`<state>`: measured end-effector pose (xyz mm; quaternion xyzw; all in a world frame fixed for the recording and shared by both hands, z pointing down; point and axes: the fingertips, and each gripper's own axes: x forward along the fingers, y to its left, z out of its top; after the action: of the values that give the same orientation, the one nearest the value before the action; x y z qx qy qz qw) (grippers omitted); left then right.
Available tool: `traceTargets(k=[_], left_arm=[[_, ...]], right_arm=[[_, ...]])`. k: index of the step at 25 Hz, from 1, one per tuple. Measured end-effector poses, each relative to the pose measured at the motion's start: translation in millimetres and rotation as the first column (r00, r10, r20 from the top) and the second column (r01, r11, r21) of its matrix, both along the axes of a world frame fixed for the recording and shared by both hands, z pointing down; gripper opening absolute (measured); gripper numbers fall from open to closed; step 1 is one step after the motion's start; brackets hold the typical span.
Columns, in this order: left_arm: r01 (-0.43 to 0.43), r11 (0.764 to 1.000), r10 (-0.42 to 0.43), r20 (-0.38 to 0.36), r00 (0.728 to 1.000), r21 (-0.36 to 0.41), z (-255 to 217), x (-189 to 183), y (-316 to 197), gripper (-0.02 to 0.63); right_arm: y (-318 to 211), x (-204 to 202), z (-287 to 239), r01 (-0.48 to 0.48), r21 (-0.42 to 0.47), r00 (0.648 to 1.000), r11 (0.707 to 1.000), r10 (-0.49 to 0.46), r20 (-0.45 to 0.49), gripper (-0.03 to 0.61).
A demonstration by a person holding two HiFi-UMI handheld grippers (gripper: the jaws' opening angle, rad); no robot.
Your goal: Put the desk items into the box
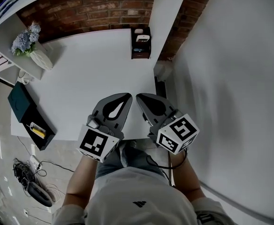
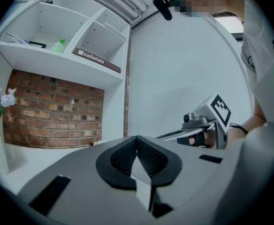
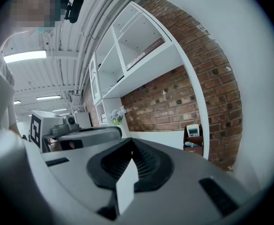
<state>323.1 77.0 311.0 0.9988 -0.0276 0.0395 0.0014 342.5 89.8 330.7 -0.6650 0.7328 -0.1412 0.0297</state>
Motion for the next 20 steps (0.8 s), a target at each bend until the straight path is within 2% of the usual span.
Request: traceTargets(k=[11,20], left_arm=[[-0.122,0.992,0.122,0.0,0.993,-0.033,0,34,-17,0.012],[-0.23,0.973,0.229,0.033,0.973,0.027,8,62,-66,0.012]], right_arm=[[-10,32,1,-0.14,-0.013,0.99,0.99,0.14,0.017,0.009],[-42,56,-4,-0.268,0.007,0.963,0.964,0.267,0.043,0.009]])
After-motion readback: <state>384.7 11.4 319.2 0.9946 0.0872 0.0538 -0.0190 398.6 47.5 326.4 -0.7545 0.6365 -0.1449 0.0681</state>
